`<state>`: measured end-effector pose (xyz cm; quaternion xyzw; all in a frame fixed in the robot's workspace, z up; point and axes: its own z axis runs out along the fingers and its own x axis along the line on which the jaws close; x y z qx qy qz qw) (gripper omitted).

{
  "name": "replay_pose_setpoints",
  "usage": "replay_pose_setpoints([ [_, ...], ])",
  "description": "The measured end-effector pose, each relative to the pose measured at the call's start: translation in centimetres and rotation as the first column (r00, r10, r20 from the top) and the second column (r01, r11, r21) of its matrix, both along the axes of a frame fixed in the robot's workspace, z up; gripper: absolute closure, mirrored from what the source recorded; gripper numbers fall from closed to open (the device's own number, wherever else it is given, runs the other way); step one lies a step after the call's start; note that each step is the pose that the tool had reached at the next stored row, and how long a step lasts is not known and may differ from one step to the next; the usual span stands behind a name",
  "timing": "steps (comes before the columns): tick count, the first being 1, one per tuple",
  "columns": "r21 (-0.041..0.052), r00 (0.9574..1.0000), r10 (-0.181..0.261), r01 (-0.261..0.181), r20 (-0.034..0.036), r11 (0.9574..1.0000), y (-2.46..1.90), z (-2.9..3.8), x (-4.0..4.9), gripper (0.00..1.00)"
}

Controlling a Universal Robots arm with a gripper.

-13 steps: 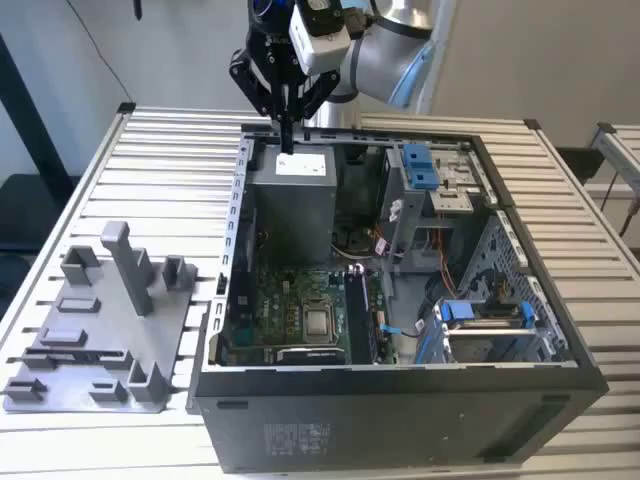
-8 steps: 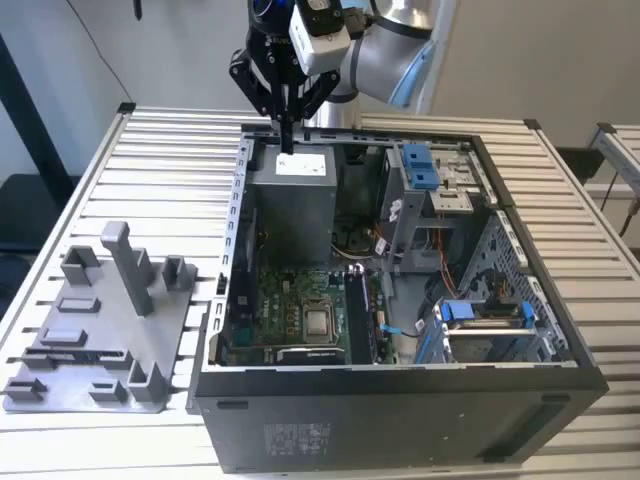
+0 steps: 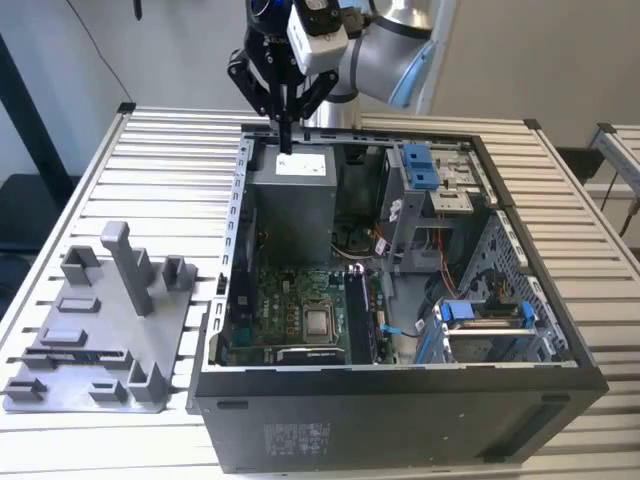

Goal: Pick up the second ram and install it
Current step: 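Reach for the second ram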

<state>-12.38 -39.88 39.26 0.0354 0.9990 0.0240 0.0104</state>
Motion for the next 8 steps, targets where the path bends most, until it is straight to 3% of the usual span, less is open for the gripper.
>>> replay_pose_setpoints([
  [8, 0.0, 1.0, 0.001, -0.001, 0.0, 1.0, 0.0, 0.0, -1.25, 0.89],
])
